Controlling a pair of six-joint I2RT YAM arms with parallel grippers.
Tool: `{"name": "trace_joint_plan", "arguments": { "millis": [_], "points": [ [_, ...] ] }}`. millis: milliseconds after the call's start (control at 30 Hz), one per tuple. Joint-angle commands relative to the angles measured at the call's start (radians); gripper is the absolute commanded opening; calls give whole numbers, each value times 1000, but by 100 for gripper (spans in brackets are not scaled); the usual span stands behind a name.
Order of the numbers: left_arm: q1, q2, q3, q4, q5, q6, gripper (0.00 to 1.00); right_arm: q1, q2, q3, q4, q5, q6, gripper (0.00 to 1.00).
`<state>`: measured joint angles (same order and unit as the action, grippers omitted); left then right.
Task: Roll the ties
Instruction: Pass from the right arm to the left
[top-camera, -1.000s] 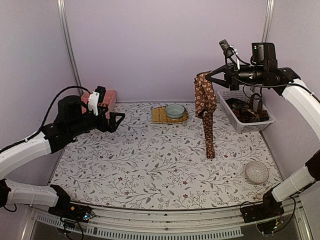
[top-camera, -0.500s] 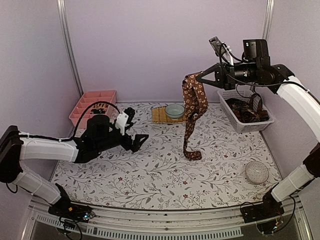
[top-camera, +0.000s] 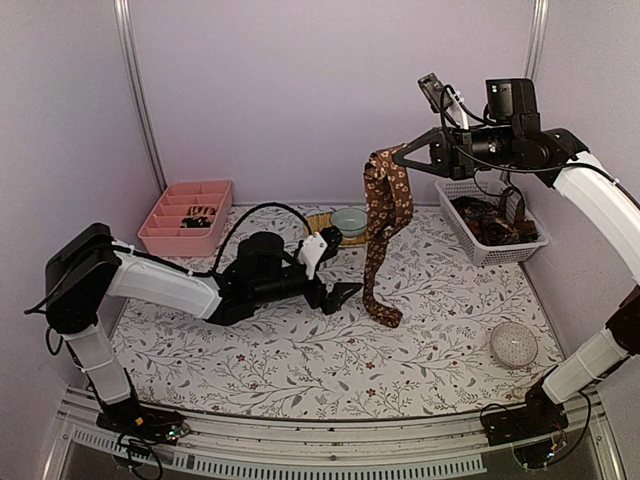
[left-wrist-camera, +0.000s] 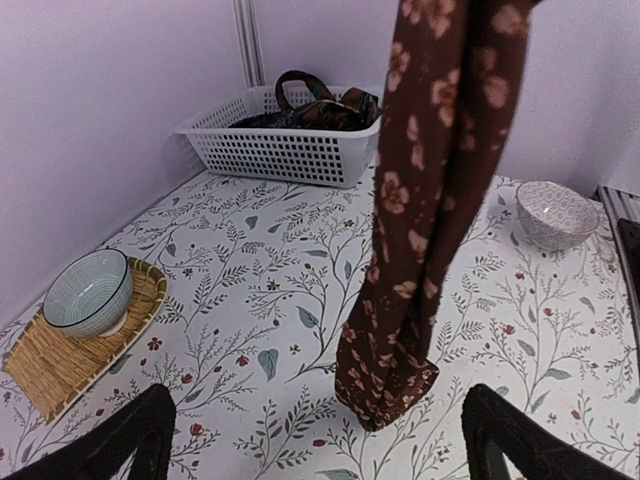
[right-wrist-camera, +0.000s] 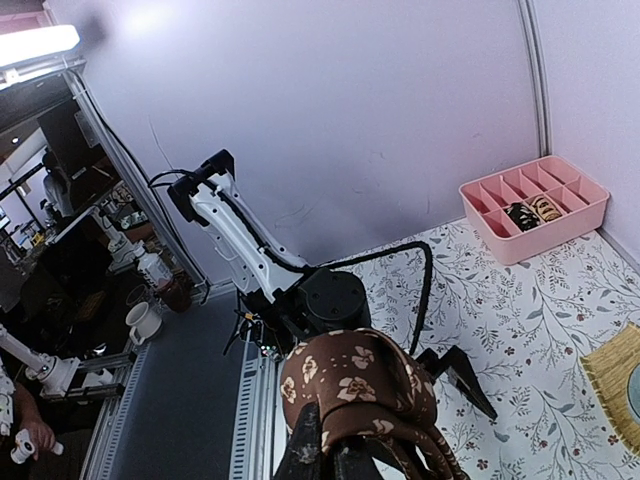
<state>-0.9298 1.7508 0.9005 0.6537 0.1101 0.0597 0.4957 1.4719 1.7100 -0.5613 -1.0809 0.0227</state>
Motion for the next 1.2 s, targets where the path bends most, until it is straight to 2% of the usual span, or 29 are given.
{"name": "trace_joint_plan", "arguments": {
  "millis": [0,267,467,667,867,1067,1167],
  "points": [
    [-16,80,55,97,-50,5,100,3,-10,13,3,-30,7,0],
    [-36,169,130,146,24,-6,100,3,-34,-4,-9,-15,-10,0],
    [-40,157,68,226,127,-23,98,3,-42,-2,-27,5,-46,0],
    [-45,138,26,221,155,-12,99,3,-40,10,-37,5,-59,0],
    [-55,157,41,207,135,22,100,3,-39,16,-38,4,-58,0],
    [-65,241,122,125,-60,30,96,3,-43,23,-46,-6,-57,0],
    [-67,277,152,114,-76,40,94,3,-44,25,-53,-11,-59,0]
  ]
}}
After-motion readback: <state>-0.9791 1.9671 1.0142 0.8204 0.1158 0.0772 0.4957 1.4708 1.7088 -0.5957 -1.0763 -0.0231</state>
